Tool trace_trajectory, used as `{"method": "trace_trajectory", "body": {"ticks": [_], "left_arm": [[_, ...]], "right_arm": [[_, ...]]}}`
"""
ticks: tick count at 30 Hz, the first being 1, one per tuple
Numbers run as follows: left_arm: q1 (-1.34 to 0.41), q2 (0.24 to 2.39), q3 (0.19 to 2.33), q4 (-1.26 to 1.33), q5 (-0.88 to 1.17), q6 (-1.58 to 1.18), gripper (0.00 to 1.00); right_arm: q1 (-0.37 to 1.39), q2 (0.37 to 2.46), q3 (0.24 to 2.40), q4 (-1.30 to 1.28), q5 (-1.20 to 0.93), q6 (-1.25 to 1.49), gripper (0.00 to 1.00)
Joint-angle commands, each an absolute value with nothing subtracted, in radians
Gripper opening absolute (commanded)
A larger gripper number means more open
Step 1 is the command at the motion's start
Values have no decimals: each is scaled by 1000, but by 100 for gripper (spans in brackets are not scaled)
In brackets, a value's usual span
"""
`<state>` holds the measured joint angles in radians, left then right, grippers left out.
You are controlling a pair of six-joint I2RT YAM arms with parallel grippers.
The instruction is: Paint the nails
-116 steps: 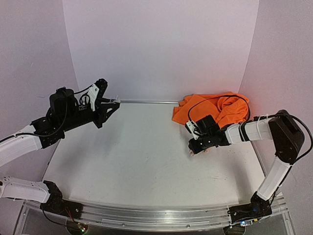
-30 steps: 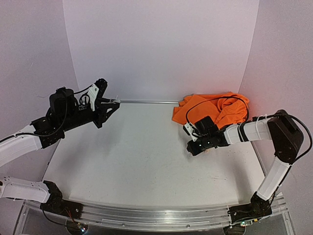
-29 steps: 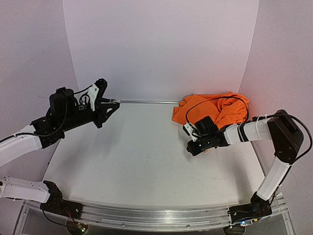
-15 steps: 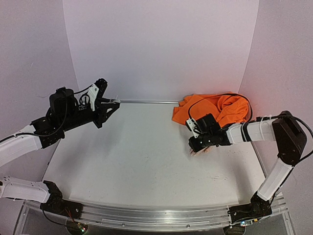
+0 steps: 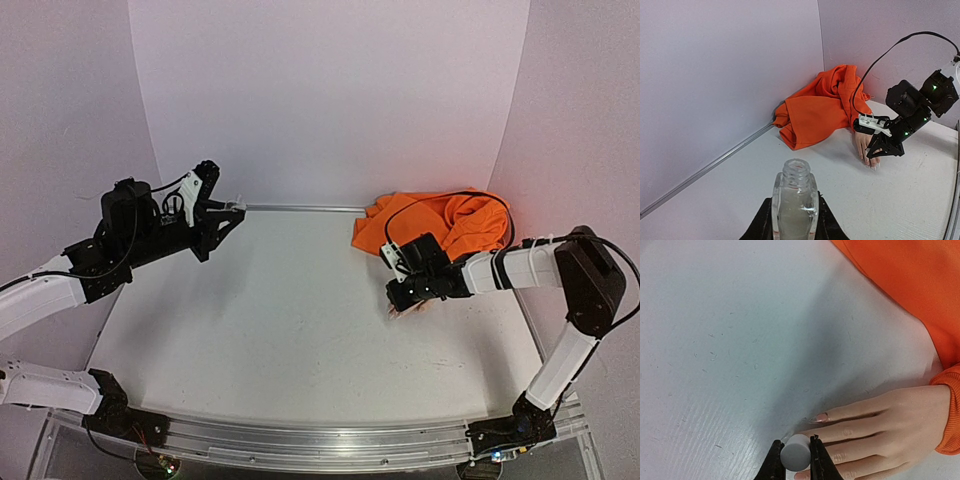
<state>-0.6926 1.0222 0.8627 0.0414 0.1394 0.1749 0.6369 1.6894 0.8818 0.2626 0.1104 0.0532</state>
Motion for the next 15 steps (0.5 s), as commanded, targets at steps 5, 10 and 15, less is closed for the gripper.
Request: {"method": "trace_trajectory", "body": {"ticks": [5,10,15], "left_arm": [[-687,1013,873,72,155,166,0],[-687,1013,874,72,155,166,0],[-687,1013,873,72,155,167,0]], "right_arm": [[643,1712,908,261,110,55,0],[643,1719,911,261,99,54,0],[643,1719,913,253,91,55,0]]}}
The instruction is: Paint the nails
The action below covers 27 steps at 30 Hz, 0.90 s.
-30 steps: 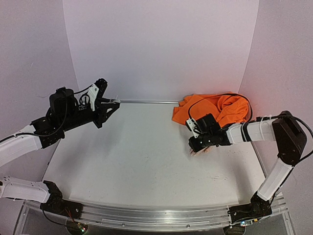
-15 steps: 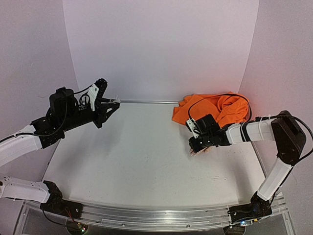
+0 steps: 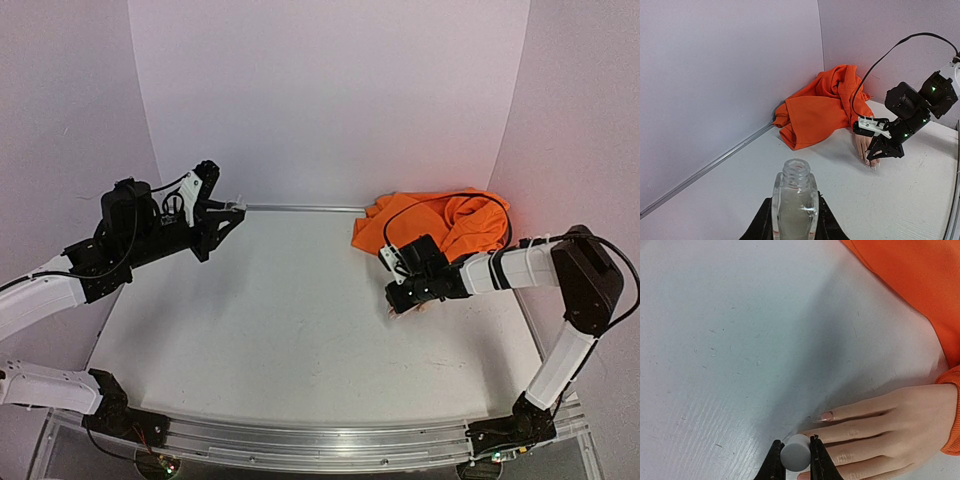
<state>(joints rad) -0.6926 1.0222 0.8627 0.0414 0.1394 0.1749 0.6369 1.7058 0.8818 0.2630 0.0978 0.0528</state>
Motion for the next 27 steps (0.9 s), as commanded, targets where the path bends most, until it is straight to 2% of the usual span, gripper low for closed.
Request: {"method": "trace_trajectory", "body": {"ticks": [1,27], "left_arm": [[-687,1011,873,72,154,166,0],[-687,1013,874,71,160,166,0]], "right_arm": [[643,1719,914,252,89,55,0],[643,1675,897,263,16,49,0]]}}
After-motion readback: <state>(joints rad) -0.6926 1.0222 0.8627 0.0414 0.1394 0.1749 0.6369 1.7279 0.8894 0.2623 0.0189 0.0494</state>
